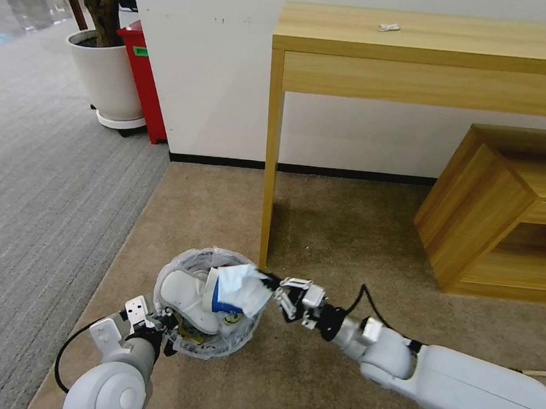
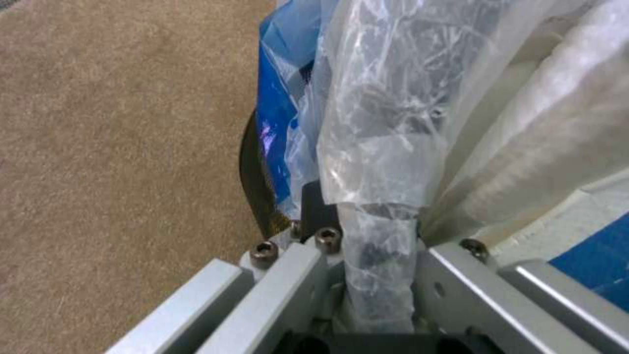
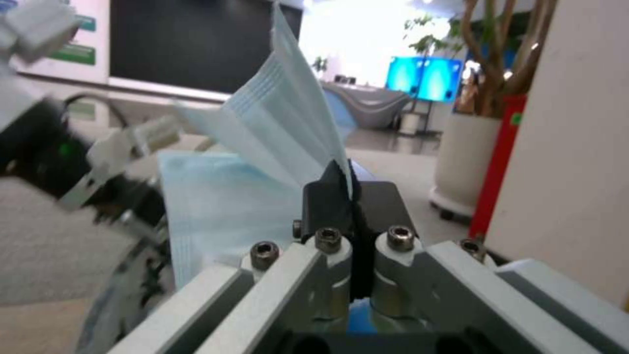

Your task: Pick up the trash bin and place the garbage on the floor into it.

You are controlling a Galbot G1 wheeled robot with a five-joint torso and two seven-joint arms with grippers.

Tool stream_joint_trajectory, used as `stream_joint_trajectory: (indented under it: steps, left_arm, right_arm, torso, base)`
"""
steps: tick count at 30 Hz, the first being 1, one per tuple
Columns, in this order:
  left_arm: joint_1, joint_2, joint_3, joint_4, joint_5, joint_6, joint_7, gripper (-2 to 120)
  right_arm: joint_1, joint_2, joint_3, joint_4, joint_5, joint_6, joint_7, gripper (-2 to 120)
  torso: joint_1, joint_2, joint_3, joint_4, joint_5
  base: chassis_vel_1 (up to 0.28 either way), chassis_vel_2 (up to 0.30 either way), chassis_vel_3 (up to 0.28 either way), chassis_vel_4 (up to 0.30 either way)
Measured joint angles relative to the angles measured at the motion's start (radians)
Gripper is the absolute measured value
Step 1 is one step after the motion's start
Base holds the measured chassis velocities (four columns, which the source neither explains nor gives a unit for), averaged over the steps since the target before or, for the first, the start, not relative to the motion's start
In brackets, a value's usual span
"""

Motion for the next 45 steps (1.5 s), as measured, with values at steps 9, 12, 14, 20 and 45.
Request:
stream_joint_trajectory:
  steps: [9, 12, 14, 20, 45]
  left_arm:
    - [-0.003, -0.016, 0.002, -0.016, 0.0, 0.004, 0.0, 0]
    - [0.0, -0.024, 0.002, -0.029, 0.002, 0.006, 0.0, 0]
    - [0.007, -0.032, 0.007, -0.042, 0.01, 0.008, 0.002, 0]
    - [0.03, -0.045, 0.02, -0.055, 0.046, 0.008, 0.011, 0]
    - [0.024, -0.049, 0.048, 0.001, 0.101, 0.004, 0.04, 0]
  right_arm:
    - [0.082, 0.101, -0.124, -0.123, -0.003, 0.008, 0.004, 0]
    - [0.108, 0.135, -0.152, -0.16, -0.005, 0.006, 0.02, 0]
    - [0.113, 0.16, -0.163, -0.19, -0.008, 0.003, 0.032, 0]
    - [0.115, 0.198, -0.177, -0.246, -0.021, 0.003, 0.044, 0]
    - [0.075, 0.178, -0.125, -0.185, -0.065, -0.016, 0.11, 53]
  torso:
    - [0.0, 0.0, 0.0, 0.0, 0.0002]
    - [0.0, 0.0, 0.0, 0.0001, 0.0]
    - [0.0, 0.0, 0.0, 0.0, 0.0002]
    - [0.0, 0.0, 0.0, 0.0, 0.0003]
    - [0.0, 0.0, 0.0, 0.0, 0.0002]
  base:
    - [0.0, 0.0, 0.0, 0.0]
    - [0.0, 0.0, 0.0, 0.0]
    - [0.0, 0.0, 0.0, 0.0]
    - [0.0, 0.0, 0.0, 0.0]
    - [0.0, 0.0, 0.0, 0.0]
